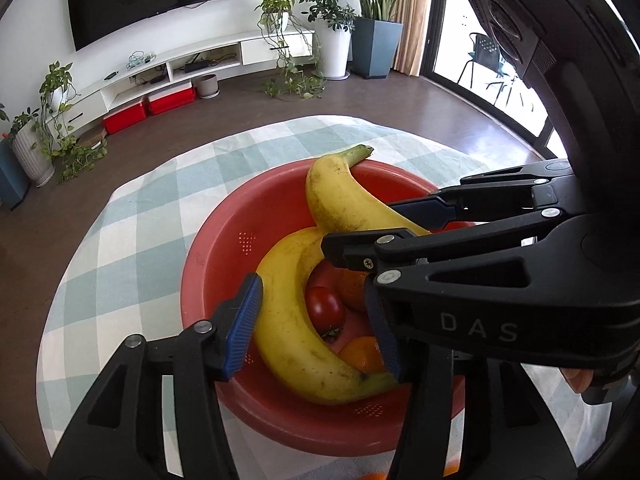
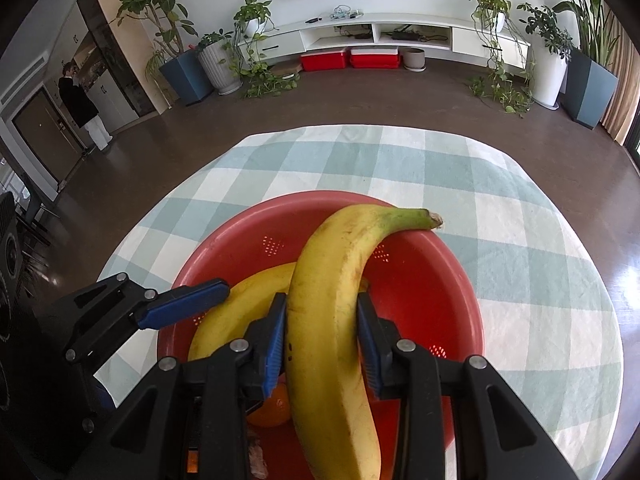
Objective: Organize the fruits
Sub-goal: 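Carry tomato and banana into the red bowl and open both grippers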
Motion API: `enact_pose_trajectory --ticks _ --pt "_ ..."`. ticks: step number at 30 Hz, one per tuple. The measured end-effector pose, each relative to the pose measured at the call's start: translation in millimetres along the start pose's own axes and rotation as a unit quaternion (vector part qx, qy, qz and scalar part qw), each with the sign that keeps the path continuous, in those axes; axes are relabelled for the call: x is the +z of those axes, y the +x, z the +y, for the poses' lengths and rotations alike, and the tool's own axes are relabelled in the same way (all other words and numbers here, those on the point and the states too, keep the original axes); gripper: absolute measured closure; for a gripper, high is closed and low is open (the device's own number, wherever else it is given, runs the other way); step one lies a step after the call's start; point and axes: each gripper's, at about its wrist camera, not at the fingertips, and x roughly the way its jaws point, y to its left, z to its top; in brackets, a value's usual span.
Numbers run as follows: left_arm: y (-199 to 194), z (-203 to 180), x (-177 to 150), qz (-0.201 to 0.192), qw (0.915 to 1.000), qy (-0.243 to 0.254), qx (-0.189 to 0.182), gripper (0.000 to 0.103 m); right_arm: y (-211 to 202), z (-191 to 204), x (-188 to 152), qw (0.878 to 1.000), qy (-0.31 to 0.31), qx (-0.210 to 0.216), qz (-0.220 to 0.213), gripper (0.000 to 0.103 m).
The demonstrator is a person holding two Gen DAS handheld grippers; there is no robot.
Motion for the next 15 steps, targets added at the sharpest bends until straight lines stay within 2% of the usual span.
enact_pose_trajectory --ticks 3,10,12,15 --pt "-4 2 -2 -0.002 1.0 -0.003 0.002 0.052 0 0 -1 1.0 0.002 0.001 0.002 0.066" --pt "-30 -7 -9 -0.022 0.9996 0.009 0.016 0.033 -23 6 -3 1.0 -0.002 -0.01 -0.03 0.066" --pt "-41 -8 -12 -0.032 0.9992 0.009 0.021 0.027 -37 8 -7 0.999 -0.003 -0.013 -0.042 0.056" --pt "-59 -9 -19 -0.044 0.9987 0.006 0.026 0.018 -63 10 -19 0.998 -0.001 -0.011 -0.068 0.03"
